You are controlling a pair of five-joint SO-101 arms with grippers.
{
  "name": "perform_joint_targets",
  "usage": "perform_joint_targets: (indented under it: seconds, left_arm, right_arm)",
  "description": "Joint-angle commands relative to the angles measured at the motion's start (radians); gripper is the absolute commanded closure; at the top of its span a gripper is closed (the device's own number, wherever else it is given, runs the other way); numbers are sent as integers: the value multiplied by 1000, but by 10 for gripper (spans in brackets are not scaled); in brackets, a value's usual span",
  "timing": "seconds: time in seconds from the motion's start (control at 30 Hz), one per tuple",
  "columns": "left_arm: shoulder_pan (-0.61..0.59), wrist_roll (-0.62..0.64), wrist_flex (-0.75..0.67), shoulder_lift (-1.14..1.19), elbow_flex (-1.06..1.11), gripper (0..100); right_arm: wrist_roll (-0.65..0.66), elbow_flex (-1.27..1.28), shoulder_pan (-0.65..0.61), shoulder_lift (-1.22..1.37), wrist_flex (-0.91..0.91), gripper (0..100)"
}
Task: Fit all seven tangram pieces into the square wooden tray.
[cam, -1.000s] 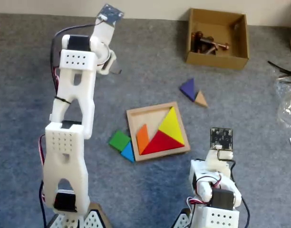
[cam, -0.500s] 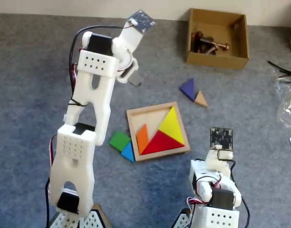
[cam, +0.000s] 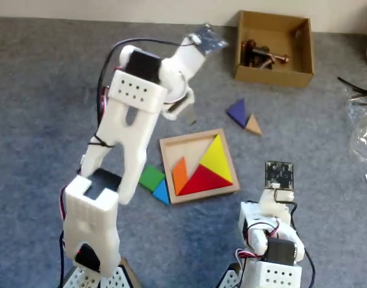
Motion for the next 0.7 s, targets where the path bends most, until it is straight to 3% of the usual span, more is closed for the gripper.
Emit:
perform_joint_targets:
  seconds: [0.0,0.1,0.27,0.67]
  left_arm:
    - [-74,149,6,-105,143,723]
    - [-105,241,6,-120,288,723]
    - [-128,239,6,-133,473,723]
    - [-191,124,-38,-134,719,723]
  right_arm:
    - [-11,114,-16,-15,-16,994]
    - [-11,114,-16,-15,-16,994]
    - [-11,114,-16,-15,-16,994]
    - [-11,114,-16,-15,-16,994]
